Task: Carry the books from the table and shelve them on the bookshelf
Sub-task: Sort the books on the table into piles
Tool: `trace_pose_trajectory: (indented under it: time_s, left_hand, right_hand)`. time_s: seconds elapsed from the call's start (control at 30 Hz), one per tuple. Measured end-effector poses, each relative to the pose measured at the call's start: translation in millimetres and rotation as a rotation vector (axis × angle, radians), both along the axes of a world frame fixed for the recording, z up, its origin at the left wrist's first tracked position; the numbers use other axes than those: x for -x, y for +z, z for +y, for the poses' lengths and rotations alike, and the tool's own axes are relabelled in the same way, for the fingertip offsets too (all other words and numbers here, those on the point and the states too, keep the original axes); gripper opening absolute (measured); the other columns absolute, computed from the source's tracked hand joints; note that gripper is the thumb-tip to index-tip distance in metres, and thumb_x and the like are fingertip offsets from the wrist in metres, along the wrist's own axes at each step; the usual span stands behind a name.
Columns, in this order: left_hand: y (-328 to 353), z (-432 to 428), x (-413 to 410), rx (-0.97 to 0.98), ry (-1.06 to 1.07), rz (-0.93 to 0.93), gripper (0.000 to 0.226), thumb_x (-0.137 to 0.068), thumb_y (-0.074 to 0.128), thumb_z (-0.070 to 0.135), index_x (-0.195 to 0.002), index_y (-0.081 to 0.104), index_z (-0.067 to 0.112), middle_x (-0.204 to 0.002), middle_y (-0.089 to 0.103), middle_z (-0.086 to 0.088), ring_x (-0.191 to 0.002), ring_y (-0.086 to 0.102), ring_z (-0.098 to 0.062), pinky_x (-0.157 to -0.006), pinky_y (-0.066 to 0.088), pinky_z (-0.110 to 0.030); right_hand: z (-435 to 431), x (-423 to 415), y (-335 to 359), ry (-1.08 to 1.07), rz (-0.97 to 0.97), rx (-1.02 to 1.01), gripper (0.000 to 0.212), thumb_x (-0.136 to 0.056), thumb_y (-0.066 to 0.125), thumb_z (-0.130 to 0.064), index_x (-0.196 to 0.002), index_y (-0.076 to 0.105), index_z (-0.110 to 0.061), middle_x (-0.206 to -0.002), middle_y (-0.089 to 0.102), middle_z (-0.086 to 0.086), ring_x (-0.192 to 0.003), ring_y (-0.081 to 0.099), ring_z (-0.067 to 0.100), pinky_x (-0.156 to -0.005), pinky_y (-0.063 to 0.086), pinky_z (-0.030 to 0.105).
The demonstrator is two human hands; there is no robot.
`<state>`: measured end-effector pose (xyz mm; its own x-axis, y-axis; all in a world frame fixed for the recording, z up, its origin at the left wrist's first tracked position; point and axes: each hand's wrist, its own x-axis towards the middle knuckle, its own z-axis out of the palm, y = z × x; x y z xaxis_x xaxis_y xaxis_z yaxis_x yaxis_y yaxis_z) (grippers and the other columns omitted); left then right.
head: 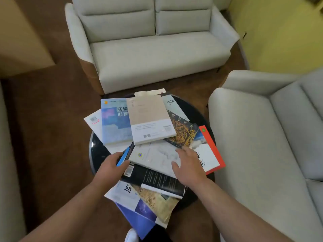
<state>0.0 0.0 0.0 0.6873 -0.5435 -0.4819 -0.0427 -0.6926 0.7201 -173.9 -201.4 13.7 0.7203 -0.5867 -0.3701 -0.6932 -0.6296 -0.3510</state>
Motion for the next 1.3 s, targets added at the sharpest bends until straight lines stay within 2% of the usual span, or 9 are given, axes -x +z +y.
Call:
trace_pose_trajectory:
  time_s: [0.17,0.27,0.37,0.43,0.7,0.83,1.0,1.17,1.3]
  left_hand:
    - [-4,-40,-23,-0.082,0.129,-0.022,0.058,-0.095,0.064,0.037,-0.146,0.048,0.014,-0.141,0.057,-0.008,-0.124,0.057,-0.025,-0.100,0.044,-0.037]
    - [-4,-73,-37,-0.069,0.172,-0.020,0.058,-0.096,0.062,0.037,-0.146,0.047,0.012,-0.133,0.059,-0.008,-0.119,0.059,-0.026,-0.095,0.045,-0.035]
    - [-8,-101,-51,-0.002,0.208,-0.005,0.035,-0.096,0.064,0.030,-0.126,0.064,0.011,-0.099,0.068,0.000,-0.085,0.064,-0.015,-0.074,0.048,-0.029]
    - [-11,-116,-59,0.042,0.308,0.046,0.025,-0.095,0.066,0.026,-0.115,0.068,0.011,-0.091,0.070,-0.001,-0.074,0.063,-0.013,-0.064,0.045,-0.027]
    - [-16,-138,-80,0.173,0.521,0.399,0.017,-0.097,0.063,0.015,-0.113,0.056,0.015,-0.112,0.070,-0.013,-0.093,0.071,-0.031,-0.081,0.059,-0.048]
    - [0,-119,-88,0.226,0.551,0.438,0.025,-0.100,0.059,0.010,-0.123,0.053,0.018,-0.109,0.070,-0.010,-0.087,0.074,-0.032,-0.060,0.062,-0.042]
    - [16,-72,-100,0.201,0.479,0.387,0.031,-0.099,0.058,0.007,-0.127,0.057,0.018,-0.114,0.074,-0.016,-0.095,0.074,-0.038,-0.082,0.059,-0.056]
    - [31,-40,-88,0.222,0.508,0.430,0.022,-0.100,0.053,0.005,-0.109,0.059,0.024,-0.099,0.075,-0.014,-0.079,0.075,-0.031,-0.064,0.060,-0.041]
    - [24,-18,-66,0.270,0.615,0.554,0.021,-0.100,0.053,0.008,-0.112,0.058,0.024,-0.104,0.073,-0.018,-0.092,0.071,-0.039,-0.069,0.060,-0.049]
  right_hand:
    - [-52,-39,-9,0.055,-0.100,-0.005,0.054,-0.098,0.057,-0.039,-0.146,0.046,-0.018,-0.142,0.049,0.002,-0.133,0.045,0.023,-0.113,0.040,0.041]
    - [-76,-66,-15,0.095,-0.104,-0.036,0.053,-0.095,0.053,-0.047,-0.143,0.046,-0.025,-0.141,0.051,-0.001,-0.133,0.046,0.021,-0.112,0.043,0.047]
    - [-91,-80,-25,0.139,-0.049,-0.137,0.065,-0.100,0.048,-0.047,-0.158,0.029,-0.025,-0.165,0.030,0.001,-0.153,0.022,0.024,-0.126,0.021,0.048]
    - [-95,-83,-26,0.179,-0.021,-0.105,0.065,-0.101,0.049,-0.046,-0.158,0.029,-0.024,-0.164,0.034,-0.002,-0.151,0.025,0.023,-0.125,0.020,0.046]
    - [-126,-89,-24,0.049,-0.097,-0.196,0.040,-0.101,0.054,-0.042,-0.136,0.056,-0.024,-0.132,0.060,-0.004,-0.126,0.047,0.019,-0.107,0.043,0.039]
    - [-150,-98,-28,-0.010,0.038,-0.133,0.051,-0.097,0.060,-0.048,-0.140,0.052,-0.022,-0.137,0.057,-0.001,-0.131,0.050,0.023,-0.111,0.045,0.044]
    - [-159,-112,-34,-0.015,0.141,-0.166,0.057,-0.082,0.075,-0.055,-0.127,0.052,-0.027,-0.125,0.063,0.001,-0.118,0.060,0.027,-0.104,0.050,0.051]
    - [-159,-115,-30,0.038,0.167,-0.274,0.068,-0.079,0.083,-0.046,-0.135,0.051,-0.024,-0.129,0.056,0.005,-0.121,0.056,0.027,-0.106,0.050,0.048]
    - [-137,-104,-23,0.075,0.190,-0.406,0.073,-0.078,0.086,-0.039,-0.140,0.050,-0.022,-0.135,0.058,0.001,-0.125,0.057,0.024,-0.108,0.048,0.041]
